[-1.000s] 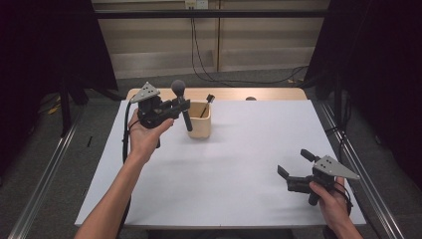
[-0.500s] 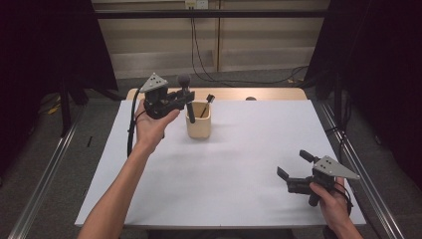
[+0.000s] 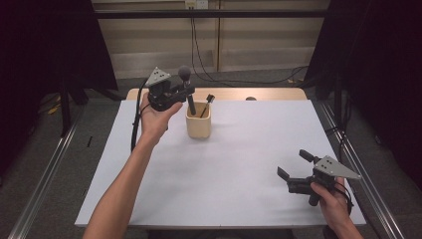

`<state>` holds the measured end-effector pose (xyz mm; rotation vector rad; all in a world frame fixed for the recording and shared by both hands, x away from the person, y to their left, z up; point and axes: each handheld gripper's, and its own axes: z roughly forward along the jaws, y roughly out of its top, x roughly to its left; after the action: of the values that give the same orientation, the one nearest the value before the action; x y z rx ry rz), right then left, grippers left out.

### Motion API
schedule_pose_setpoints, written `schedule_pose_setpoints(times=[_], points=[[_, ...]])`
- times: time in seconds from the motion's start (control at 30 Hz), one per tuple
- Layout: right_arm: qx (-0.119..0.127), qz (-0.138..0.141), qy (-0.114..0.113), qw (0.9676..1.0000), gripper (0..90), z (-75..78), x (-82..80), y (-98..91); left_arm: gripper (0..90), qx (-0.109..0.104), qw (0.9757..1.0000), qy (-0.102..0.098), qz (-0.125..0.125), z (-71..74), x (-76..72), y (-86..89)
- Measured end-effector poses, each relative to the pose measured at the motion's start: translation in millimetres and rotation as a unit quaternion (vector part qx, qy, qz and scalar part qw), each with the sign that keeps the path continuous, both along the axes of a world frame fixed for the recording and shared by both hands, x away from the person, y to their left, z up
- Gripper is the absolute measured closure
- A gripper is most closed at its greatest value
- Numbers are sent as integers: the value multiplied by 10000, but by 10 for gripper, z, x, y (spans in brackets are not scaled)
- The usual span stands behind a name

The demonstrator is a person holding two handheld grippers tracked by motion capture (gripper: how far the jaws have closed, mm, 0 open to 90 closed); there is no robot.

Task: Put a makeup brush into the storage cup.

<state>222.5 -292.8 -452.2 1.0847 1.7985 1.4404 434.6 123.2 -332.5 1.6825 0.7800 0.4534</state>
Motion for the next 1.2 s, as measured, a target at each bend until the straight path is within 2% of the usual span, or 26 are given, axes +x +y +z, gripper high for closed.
schedule_pose_setpoints(times=[0.33,0.53,0.6,0.77,1.2], points=[[16,-16,6,10000,0,0,-7,-3,708,105,9999,-91,88,-102,98,-6],[8,-29,-5,10000,0,-1,-3,-9,708,70,9999,-15,109,-166,132,-21],[13,-24,-1,10000,0,-1,-4,-8,708,161,9998,-7,97,-193,146,-33],[-10,-18,19,10000,0,-4,-3,-14,708,123,9999,49,107,-268,174,-51],[-33,11,13,10000,0,-6,-6,-3,709,233,9995,134,134,-431,186,-43]])
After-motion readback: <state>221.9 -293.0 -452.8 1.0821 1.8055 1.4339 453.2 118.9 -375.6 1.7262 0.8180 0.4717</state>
